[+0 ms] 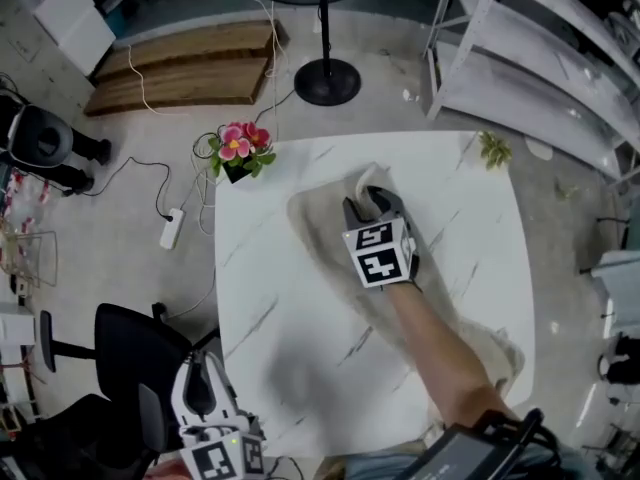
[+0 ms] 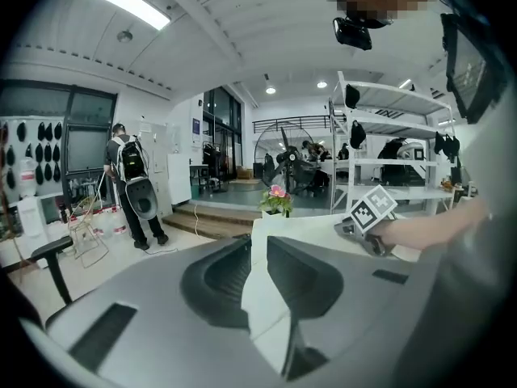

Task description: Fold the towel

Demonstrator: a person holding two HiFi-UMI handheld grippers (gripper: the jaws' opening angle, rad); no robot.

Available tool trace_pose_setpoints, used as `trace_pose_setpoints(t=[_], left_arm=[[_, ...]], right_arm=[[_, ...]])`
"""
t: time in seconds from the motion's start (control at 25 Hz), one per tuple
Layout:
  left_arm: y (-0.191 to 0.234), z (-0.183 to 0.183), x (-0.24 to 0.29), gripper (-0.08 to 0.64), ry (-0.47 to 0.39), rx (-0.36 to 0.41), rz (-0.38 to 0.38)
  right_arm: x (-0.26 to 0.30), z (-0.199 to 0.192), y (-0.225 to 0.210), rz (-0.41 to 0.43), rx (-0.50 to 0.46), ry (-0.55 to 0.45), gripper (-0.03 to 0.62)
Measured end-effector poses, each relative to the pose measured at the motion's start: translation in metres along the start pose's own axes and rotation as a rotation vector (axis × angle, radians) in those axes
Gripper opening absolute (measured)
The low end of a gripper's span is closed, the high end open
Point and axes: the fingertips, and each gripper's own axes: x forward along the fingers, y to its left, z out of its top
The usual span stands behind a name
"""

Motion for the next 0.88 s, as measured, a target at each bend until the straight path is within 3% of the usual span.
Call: trace_pose_setpoints(t=[0.2, 0.36, 0.4, 0.64, 0.88], left_arm=[[0.009, -0.004, 0.019, 0.063, 0.012, -0.026, -0.005], [0.018, -0.007, 0.022, 0.063, 0.026, -0.030, -0.002], [0.019, -0.008, 0.022, 0.063, 0.026, -0.029, -0.005], [0.025, 0.002, 0.018, 0.063, -0.006, -0.030, -0.033], [0.038, 0.021, -0.009, 0.063, -0.073, -0.020, -0.064]], right_arm=[[0.015, -0.007, -0.011, -0.049, 0.036, 0.058, 0.169], [0.015, -0.007, -0.020, -0.095, 0.032, 0.067, 0.055], [0.014, -0.006, -0.021, -0.097, 0.027, 0.062, 0.055], [-0.023, 0.037, -0.009, -0.086, 0.011, -0.038, 0.051], [-0.082, 0.092, 0.054, -0.036, -0.014, -0.165, 0.049]])
